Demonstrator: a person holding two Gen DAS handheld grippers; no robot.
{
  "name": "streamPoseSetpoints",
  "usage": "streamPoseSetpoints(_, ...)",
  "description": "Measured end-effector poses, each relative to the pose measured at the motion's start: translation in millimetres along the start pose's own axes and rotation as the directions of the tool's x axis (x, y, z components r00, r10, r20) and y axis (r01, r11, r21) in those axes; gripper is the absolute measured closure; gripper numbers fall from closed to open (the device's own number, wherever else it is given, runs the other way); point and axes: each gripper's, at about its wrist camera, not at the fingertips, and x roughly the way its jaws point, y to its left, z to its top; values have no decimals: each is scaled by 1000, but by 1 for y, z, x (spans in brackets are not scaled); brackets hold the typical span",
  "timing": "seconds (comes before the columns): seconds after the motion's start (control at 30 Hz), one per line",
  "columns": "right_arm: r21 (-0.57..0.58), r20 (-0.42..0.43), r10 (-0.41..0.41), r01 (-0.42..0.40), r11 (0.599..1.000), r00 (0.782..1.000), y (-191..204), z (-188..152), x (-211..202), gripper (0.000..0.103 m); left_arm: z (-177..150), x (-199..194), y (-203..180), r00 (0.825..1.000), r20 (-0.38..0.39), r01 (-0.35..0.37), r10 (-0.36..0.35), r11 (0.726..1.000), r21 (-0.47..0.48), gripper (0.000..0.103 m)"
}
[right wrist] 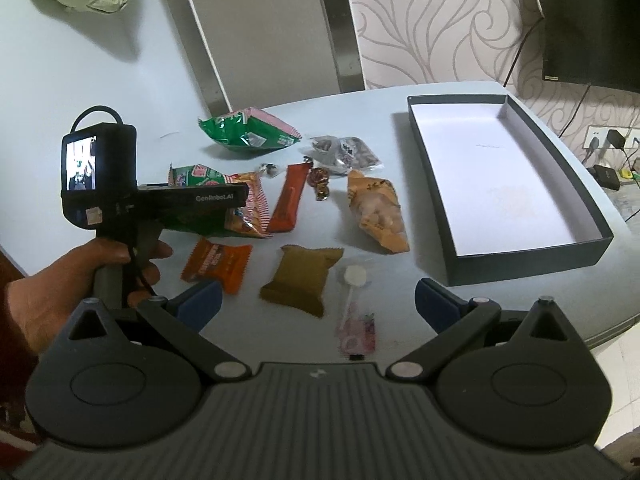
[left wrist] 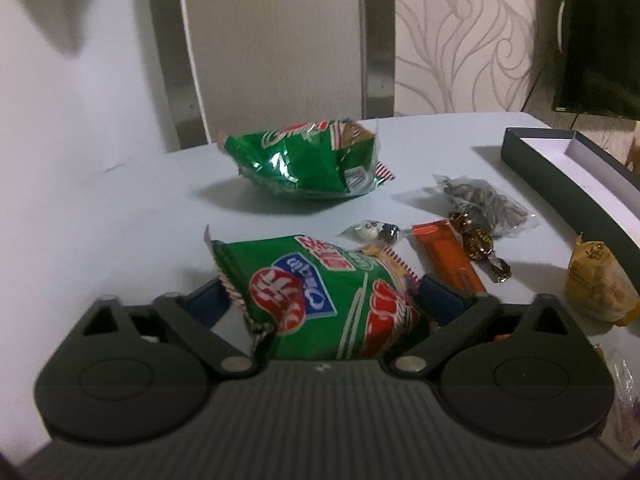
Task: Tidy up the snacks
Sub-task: 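Grasp the green shrimp-cracker bag with the left gripper while the right gripper grasps the lollipop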
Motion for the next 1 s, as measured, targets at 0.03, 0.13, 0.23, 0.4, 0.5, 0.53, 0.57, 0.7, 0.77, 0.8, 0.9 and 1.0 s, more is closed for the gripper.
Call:
streamPoseSetpoints(0.03,-2,1,-2,2,1000,1000,-1,0,2,0,0,-1,0,1000,5,4,-4,1000,8,12)
streamPoseSetpoints(0.13,-5,-15,-9,9,1000,1000,-6,-3,10,0,0,-3,3,1000,18,18,-18,1000,3,20)
streamPoseSetpoints(0.23,-21,-50,-32,31,999,998,-9,-6,22,0,1,-6,10,1000,20,15,-15,1000,-21,26)
streamPoseSetpoints(0.4,-106,-54,-98,92,990,994,-5,-10,43,12,3,-13,16,1000,5,4,-4,1000,-13,30)
streamPoseSetpoints(0.5,-103,-63,-130,123,987,990,-11,-7,53,27,3,-16,17,1000,4,4,-4,1000,-3,31)
streamPoseSetpoints(0.53,-103,-72,-136,128,986,988,-14,-7,58,27,2,-17,17,1000,6,2,-2,1000,5,31)
streamPoseSetpoints(0.57,-94,-85,-132,124,988,988,-17,-7,64,27,1,-17,16,1000,9,0,0,1000,15,31)
streamPoseSetpoints(0.7,-114,-108,-119,107,988,987,-15,-7,83,34,0,-17,17,1000,6,-2,2,1000,14,31)
streamPoseSetpoints(0.77,-146,-118,-131,113,983,984,-10,-7,91,40,1,-16,15,1000,4,-4,4,1000,16,31)
streamPoseSetpoints(0.8,-167,-115,-143,123,978,983,-8,-8,94,41,1,-15,15,1000,2,-5,5,1000,16,31)
streamPoseSetpoints(0.9,-194,-108,-150,127,973,983,-5,-7,97,45,3,-13,14,1000,-16,-8,8,1000,1,26)
streamPoseSetpoints(1.0,-210,-101,-143,119,970,984,-4,-7,97,53,2,-6,14,999,-51,7,-8,1000,-18,18)
